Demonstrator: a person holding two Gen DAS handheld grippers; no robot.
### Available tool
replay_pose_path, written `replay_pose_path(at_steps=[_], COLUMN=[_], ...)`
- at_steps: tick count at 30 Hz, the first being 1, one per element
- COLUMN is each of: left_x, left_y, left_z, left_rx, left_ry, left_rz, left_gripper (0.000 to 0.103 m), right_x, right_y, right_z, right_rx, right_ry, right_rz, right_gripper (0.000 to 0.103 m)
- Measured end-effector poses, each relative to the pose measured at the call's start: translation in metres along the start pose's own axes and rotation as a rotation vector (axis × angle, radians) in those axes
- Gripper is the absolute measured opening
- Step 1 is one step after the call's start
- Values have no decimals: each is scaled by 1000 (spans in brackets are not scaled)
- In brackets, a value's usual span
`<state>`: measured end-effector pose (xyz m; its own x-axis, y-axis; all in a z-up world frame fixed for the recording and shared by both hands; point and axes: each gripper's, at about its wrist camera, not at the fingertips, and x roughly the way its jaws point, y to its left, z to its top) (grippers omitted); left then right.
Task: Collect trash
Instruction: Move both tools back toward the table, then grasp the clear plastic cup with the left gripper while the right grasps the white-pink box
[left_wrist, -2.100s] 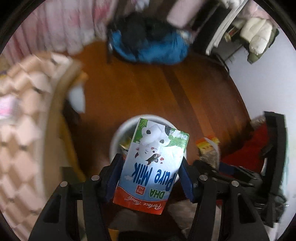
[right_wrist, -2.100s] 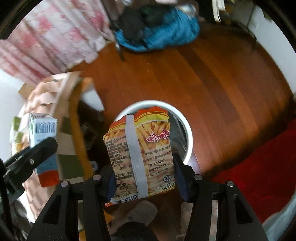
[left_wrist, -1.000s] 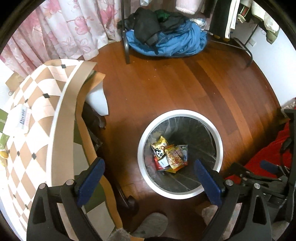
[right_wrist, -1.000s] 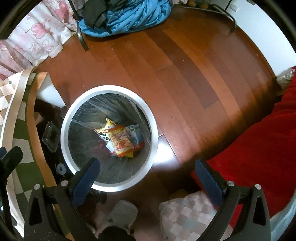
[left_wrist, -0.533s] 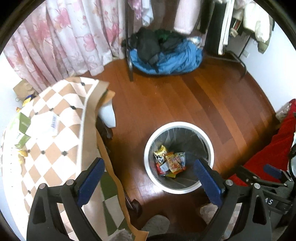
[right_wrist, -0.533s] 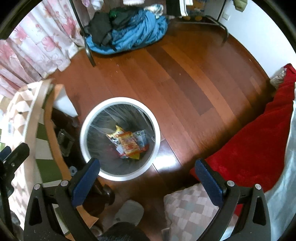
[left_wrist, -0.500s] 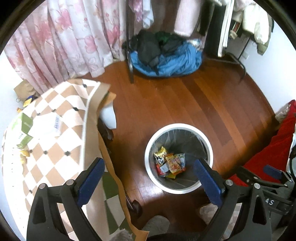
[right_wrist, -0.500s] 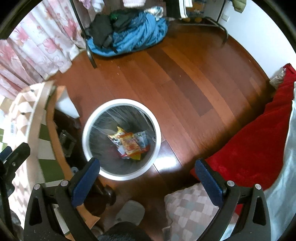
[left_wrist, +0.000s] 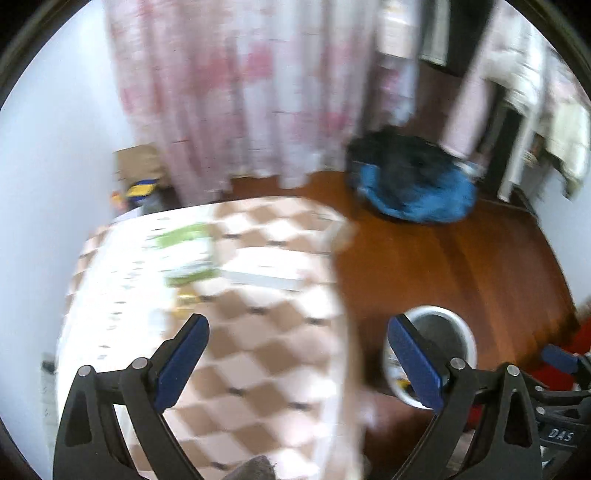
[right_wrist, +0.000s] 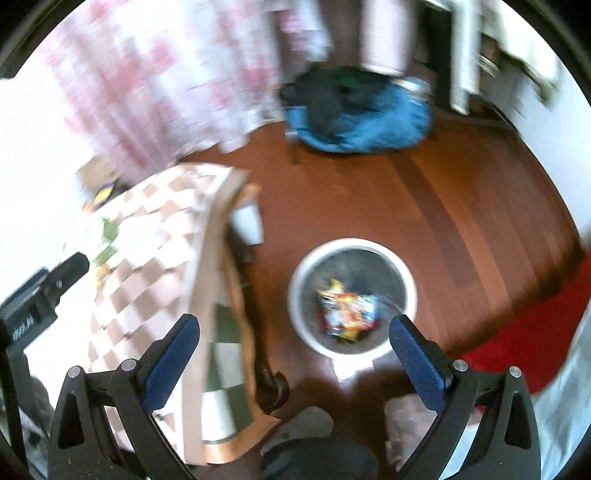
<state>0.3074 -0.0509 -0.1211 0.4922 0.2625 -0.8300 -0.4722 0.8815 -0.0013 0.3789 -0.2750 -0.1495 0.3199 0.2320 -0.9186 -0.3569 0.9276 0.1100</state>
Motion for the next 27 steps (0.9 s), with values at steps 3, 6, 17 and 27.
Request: replay_pose_path(at_steps=[3, 6, 17, 27], left_x=[23, 49, 131, 146], left_y=[58, 103, 187, 179], left_z=[-3, -15, -61, -58], left_rx=[-66, -128, -250, -221], left_ry=[34, 75, 217, 216], left_rz=[74, 127, 165, 61], left_gripper=[99, 99, 99, 98], right_x=[28, 67, 217, 240], right_y=[67, 128, 261, 266], right_z=[22, 44, 105, 106], right_rx=[-144, -265, -683, -629], right_ry=[31, 82, 227, 303], right_rz=[20, 38, -132, -25], right_gripper=[103, 103, 103, 70])
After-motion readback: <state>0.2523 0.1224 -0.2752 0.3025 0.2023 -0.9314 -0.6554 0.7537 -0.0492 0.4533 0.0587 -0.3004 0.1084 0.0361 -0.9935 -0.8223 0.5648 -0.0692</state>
